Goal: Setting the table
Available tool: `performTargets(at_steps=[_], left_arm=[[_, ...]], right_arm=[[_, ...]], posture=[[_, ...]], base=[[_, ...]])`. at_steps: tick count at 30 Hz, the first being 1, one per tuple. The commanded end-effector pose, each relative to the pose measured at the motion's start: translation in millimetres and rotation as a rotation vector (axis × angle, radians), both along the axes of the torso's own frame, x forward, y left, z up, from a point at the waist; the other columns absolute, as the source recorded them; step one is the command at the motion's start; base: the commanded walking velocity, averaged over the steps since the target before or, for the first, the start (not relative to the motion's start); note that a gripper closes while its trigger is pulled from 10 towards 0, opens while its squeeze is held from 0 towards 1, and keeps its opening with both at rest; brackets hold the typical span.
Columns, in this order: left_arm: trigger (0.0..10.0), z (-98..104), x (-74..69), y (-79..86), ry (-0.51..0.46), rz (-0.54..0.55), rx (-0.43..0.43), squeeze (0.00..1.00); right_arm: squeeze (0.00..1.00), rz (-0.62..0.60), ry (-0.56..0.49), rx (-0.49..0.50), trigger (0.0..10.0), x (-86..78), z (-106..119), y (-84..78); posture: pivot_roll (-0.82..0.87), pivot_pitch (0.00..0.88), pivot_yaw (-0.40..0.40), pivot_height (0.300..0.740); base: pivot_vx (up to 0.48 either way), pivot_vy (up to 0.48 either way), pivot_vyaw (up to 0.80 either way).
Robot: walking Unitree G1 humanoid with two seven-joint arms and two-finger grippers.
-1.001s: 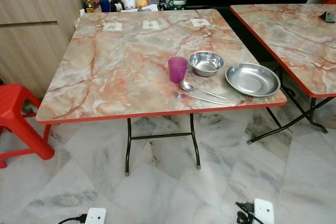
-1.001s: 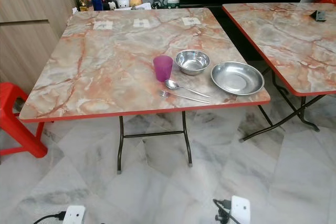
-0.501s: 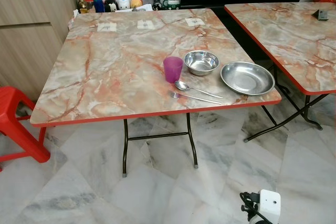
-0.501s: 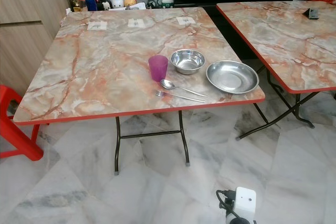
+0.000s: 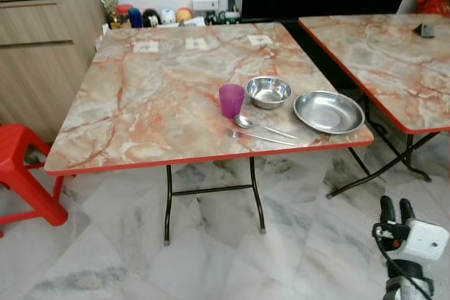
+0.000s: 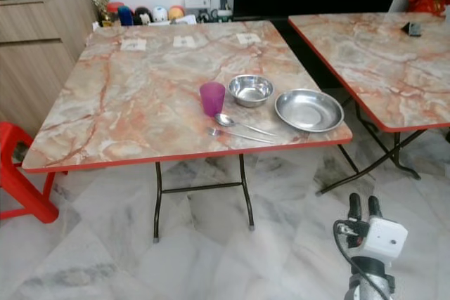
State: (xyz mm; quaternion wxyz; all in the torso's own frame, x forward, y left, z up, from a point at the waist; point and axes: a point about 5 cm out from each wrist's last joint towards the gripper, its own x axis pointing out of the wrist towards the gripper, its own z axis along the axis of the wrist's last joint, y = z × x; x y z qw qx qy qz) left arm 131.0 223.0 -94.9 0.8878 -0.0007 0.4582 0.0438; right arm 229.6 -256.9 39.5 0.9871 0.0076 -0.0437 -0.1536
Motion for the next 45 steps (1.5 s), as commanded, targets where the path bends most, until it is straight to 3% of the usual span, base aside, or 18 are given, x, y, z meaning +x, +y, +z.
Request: performTargets(at_steps=[1,7,10,11,12,15,16,17,18,20,21,24,31,34,36,45], left_arm=[[10.0,-0.3,-6.6,9.7,0.022,0.018,0.011,0.0],[10.0,5.0,2.6,19.9,-0.001,0.043,0.014,0.0],[10.0,5.9,5.6,20.6,0.001,0.05,0.013,0.0],[10.0,6.1,7.0,19.7,-0.001,0.05,0.011,0.0],[10.0,6.1,7.0,19.7,-0.001,0.05,0.011,0.0],[10.0,6.5,9.1,18.0,-0.008,0.044,0.007,0.0],[10.0,6.5,9.1,18.0,-0.008,0.044,0.007,0.0],[10.0,6.8,9.1,18.2,-0.013,0.037,0.005,0.0],[10.0,6.8,9.1,18.2,-0.013,0.037,0.005,0.0],[10.0,7.1,8.5,19.2,-0.018,0.029,0.005,0.0],[10.0,7.5,8.0,20.4,-0.019,0.019,0.008,0.0],[10.0,10.6,16.0,21.7,-0.032,0.015,0.007,0.0],[10.0,13.3,26.2,20.1,-0.038,0.031,0.0,0.0],[10.0,11.3,28.6,10.6,-0.016,-0.014,-0.004,0.0],[10.0,7.7,25.5,0.9,-0.003,-0.023,-0.024,0.0],[10.0,3.0,11.8,1.3,0.02,-0.033,-0.031,0.0]], right_arm=[[0.0,-0.03,0.004,0.001,10.0,-5.6,-1.3,-4.0],[0.0,-0.056,0.061,0.04,10.0,-31.3,-13.4,1.8],[0.0,-0.043,0.158,0.089,10.0,-41.9,-29.4,10.1],[0.0,-0.057,0.25,0.125,10.0,-42.0,-48.1,12.0],[0.0,-0.057,0.25,0.125,10.0,-42.0,-48.1,12.0],[0.0,-0.102,0.428,0.226,10.0,-45.8,-80.1,15.9],[0.0,-0.102,0.428,0.226,10.0,-45.8,-80.1,15.9],[0.0,-0.107,0.529,0.282,10.0,-52.0,-94.6,21.6],[0.0,-0.107,0.529,0.282,10.0,-52.0,-94.6,21.6],[0.0,-0.096,0.637,0.31,10.0,-60.3,-106.8,28.0],[0.0,-0.095,0.739,0.329,10.0,-69.4,-116.7,32.8],[0.0,-0.086,0.828,0.356,10.0,-76.4,-124.3,36.9],[0.0,-0.056,0.854,0.389,10.0,-73.5,-125.9,43.9],[0.0,-0.043,0.872,0.386,10.0,-74.4,-127.6,47.0],[0.0,-0.067,0.886,0.394,10.0,-80.0,-129.8,43.2],[0.0,-0.001,0.936,0.365,10.0,-74.7,-130.1,46.9]], posture=[[-0.01,0.0,0.002,0.74],[-0.01,0.0,0.001,0.74],[0.0,0.0,0.01,0.74],[-0.01,0.0,0.021,0.74],[-0.01,0.0,0.021,0.74],[0.01,0.0,0.022,0.74],[0.01,0.0,0.022,0.74],[0.01,0.0,0.024,0.74],[0.01,0.0,0.024,0.74],[0.0,0.0,0.031,0.74],[0.0,0.0,0.032,0.74],[-0.01,0.0,0.013,0.74],[-0.04,0.0,0.024,0.74],[-0.02,0.0,0.016,0.74],[-0.01,0.0,0.005,0.74],[-0.03,0.0,0.029,0.74]], base=[[0.0,0.0,0.0],[0.0,0.0,0.0],[0.0,0.0,0.0],[0.0,0.0,0.0],[0.0,0.0,0.0],[0.0,0.0,0.0],[0.0,0.0,0.0],[0.0,0.0,0.0],[0.0,0.0,0.0],[0.0,0.0,0.0],[0.0,0.0,0.0],[0.0,0.0,0.0],[0.0,0.0,0.0],[0.0,0.0,0.0],[0.0,0.0,0.0],[0.0,0.0,0.0]])
